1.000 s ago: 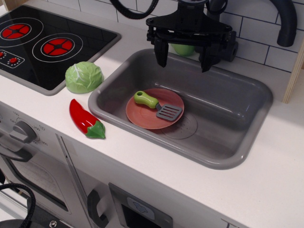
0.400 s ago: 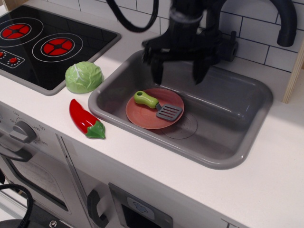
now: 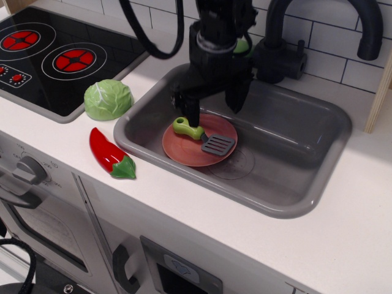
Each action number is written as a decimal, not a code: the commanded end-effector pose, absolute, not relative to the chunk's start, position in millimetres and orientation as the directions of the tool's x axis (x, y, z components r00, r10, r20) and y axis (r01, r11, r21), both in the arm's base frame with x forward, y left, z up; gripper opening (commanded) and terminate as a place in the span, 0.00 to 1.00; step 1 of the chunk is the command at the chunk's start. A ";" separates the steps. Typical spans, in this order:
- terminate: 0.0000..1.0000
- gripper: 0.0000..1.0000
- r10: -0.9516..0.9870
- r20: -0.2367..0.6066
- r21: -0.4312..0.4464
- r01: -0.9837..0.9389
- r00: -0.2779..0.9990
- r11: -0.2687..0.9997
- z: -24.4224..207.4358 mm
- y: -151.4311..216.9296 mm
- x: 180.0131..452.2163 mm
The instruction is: Take spatula off plate sink
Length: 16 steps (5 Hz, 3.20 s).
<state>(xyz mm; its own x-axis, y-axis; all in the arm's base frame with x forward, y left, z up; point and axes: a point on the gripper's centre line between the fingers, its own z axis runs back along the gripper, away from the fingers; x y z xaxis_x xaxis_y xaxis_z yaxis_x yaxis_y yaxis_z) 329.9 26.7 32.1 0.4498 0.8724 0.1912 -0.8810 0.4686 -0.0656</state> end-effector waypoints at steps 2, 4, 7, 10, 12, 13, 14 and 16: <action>0.00 1.00 0.975 0.219 -0.159 -0.984 0.046 0.082 17.1 42.6 346.2; 0.00 1.00 0.977 0.214 -0.160 -0.987 -0.001 0.034 3.7 50.4 346.8; 0.00 1.00 0.973 0.230 -0.180 -0.982 0.017 0.059 -1.5 55.3 330.3; 0.00 0.00 0.966 0.246 -0.212 -0.969 0.074 0.128 20.9 46.5 342.4; 0.00 0.00 0.978 0.184 -0.261 -0.954 0.098 0.144 61.0 29.0 347.7; 0.00 0.00 0.935 0.196 -0.212 -0.918 0.295 0.334 57.2 9.2 349.5; 0.00 0.00 0.815 0.253 -0.156 -0.809 0.521 0.566 47.7 -12.3 346.5; 0.00 0.00 0.490 0.303 -0.071 -0.494 0.817 0.867 20.6 -37.7 337.8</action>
<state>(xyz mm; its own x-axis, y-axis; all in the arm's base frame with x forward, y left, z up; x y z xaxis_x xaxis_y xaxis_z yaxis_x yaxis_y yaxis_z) 341.0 -43.8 11.1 0.8314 0.4822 0.2760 -0.4884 0.8711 -0.0508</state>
